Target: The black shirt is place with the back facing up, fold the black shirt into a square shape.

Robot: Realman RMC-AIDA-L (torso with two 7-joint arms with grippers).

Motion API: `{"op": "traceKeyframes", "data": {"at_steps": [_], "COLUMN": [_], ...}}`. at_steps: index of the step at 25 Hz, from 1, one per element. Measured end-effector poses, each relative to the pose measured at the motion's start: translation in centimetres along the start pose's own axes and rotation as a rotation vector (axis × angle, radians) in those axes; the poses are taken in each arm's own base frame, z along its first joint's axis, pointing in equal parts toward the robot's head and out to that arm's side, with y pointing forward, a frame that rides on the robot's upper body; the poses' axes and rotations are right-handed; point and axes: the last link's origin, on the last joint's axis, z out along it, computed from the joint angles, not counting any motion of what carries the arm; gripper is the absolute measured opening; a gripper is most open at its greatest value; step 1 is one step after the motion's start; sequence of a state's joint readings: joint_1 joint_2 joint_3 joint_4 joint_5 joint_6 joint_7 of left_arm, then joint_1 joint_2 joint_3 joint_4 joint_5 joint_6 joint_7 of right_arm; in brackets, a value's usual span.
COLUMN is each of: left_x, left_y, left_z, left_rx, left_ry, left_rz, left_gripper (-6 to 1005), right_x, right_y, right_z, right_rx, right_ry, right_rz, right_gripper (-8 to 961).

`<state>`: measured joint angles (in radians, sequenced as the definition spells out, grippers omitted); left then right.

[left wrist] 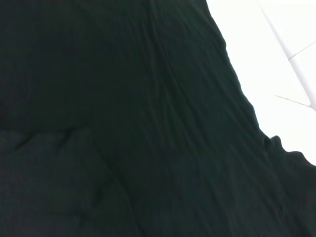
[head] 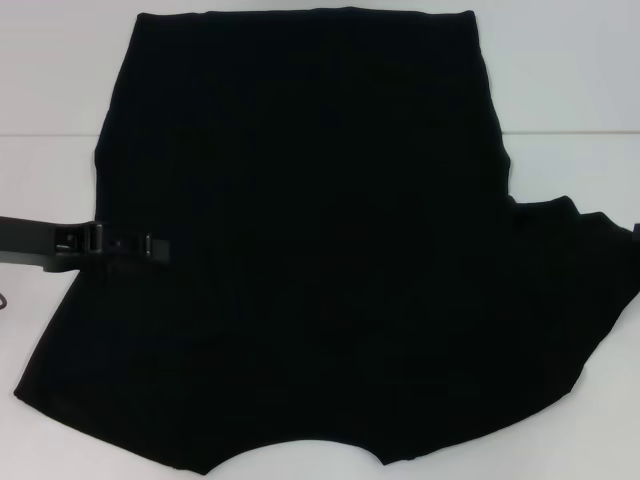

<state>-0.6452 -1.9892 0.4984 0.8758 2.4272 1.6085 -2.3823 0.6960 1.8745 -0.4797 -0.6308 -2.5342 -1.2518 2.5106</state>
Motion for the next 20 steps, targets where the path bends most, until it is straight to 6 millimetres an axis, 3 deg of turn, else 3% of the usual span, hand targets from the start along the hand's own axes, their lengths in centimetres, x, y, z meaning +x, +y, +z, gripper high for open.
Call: {"op": "traceKeyframes", "data": {"at_steps": [4, 13, 20], "left_x": [0.1, 0.4, 0.4], "left_y": [-0.1, 0.0, 0.0], "left_z": [-0.1, -0.2, -0.3], "left_rx": [0.002, -0.008, -0.018], "left_ry": [0.010, 0.028, 0.042], "left_rz": [-0.003, -0.002, -0.012], "left_gripper": [551, 550, 550], "right_x": [-0.3, -1.4, -0.6], "right_y": [1.0, 7.1, 11.7], "right_z": [0.1, 1.3, 4.6], "right_rx": [-0.047, -0.145, -0.103], "right_ry": [-0.004, 0.061, 0.172], "right_rz": [-0.060, -0.425, -0.754], "right_gripper": [33, 33, 34]}}
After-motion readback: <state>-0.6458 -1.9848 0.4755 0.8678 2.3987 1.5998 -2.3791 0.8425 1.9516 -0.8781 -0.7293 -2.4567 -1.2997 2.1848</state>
